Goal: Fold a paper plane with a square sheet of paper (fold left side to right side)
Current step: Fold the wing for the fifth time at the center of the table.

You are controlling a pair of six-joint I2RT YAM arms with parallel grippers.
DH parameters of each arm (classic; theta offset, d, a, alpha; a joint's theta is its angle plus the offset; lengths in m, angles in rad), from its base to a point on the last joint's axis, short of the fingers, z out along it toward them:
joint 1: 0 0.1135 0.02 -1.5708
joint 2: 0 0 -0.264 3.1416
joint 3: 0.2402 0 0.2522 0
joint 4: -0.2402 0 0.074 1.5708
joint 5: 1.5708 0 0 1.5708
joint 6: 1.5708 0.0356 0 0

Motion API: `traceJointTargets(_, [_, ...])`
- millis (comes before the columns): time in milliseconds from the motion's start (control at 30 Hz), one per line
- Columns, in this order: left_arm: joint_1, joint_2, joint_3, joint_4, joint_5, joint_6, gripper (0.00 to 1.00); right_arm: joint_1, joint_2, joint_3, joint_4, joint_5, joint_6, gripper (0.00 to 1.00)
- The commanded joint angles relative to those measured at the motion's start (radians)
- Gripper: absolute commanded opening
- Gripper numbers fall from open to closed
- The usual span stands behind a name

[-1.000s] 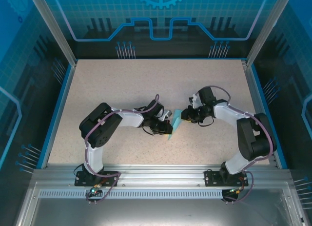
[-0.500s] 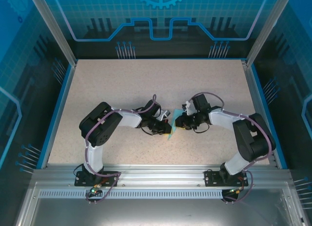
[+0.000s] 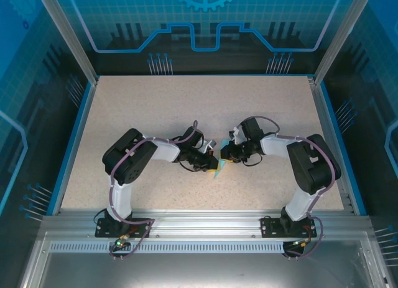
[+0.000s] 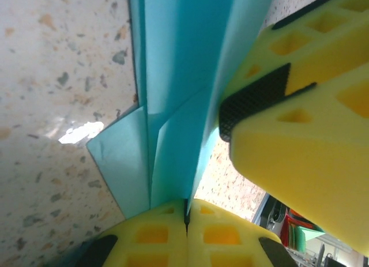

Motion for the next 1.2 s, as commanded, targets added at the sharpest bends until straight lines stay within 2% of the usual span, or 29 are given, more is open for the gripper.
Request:
traceJointTargets(0, [0.014,0.061,-0.019,-0.026,-0.063,-0.006,0.02,0.015,0.026,0.031,0.025,0.011,-0.001,0.19])
traceJointTargets(400, [0.019,0.07,-0.023,-0.014,-0.051,-0.012,0.02,0.015,0.092,0.071,0.007,0.032,-0.012,0.19])
traceJointTargets(733, [0.019,0.048,-0.038,-0.005,-0.049,-0.009,0.06,0.01,0.141,0.089,-0.117,0.114,-0.024,0.19])
traceJointTargets(900, [0.021,-0.041,-0.076,-0.04,-0.079,0.013,0.18,-0.004,0.172,0.08,-0.116,0.107,-0.015,0.19])
traceJointTargets(1167, [0.02,-0.194,-0.111,-0.146,-0.129,0.062,0.22,-0.004,0.171,0.085,-0.119,0.102,-0.021,0.19])
